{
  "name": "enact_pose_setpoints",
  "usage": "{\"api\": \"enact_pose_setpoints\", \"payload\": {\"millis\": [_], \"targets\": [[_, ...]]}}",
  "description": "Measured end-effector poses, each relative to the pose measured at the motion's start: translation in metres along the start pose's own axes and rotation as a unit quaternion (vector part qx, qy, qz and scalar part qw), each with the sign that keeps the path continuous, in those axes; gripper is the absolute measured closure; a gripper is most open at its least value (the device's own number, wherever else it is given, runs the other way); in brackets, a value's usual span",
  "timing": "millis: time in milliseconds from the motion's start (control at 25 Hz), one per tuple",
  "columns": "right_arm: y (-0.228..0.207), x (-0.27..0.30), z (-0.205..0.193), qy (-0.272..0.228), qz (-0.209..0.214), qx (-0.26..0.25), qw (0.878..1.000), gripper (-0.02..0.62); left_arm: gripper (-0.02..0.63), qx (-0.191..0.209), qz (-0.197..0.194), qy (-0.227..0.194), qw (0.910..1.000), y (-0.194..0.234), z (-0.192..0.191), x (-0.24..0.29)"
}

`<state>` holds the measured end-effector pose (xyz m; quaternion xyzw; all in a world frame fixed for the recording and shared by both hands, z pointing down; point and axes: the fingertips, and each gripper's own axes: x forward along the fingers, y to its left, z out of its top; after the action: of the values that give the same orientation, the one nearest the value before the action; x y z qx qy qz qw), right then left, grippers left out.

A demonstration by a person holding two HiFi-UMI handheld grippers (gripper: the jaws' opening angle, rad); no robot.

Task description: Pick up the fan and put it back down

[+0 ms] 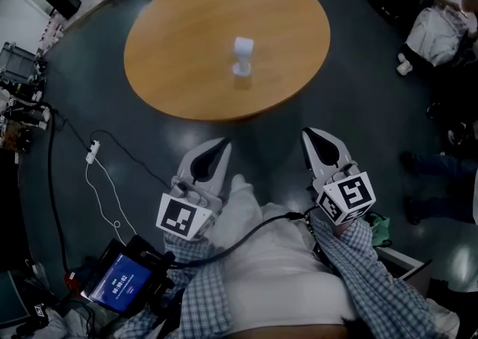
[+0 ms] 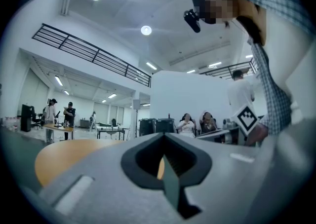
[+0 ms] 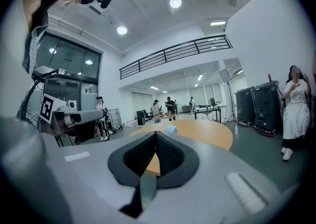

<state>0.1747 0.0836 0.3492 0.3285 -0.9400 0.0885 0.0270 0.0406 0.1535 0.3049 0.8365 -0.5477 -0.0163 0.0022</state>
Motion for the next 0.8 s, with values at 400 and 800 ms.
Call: {"api": "enact_pose_setpoints", "payload": {"millis": [400,800], "targets": [[-0.009,0.060,0.000,0.010,-0.009,-0.020,1.000,0.592,0.607,0.001,-0.016,-0.007,0.9998,0.054,-0.007,0.036],[-0.015,0.174,0.021,0.000,-0.041,-0.011,0.999,0.592,0.607,0.002,-0.079,0.010,0.9969,0.142,-0.013,0.076]]}}
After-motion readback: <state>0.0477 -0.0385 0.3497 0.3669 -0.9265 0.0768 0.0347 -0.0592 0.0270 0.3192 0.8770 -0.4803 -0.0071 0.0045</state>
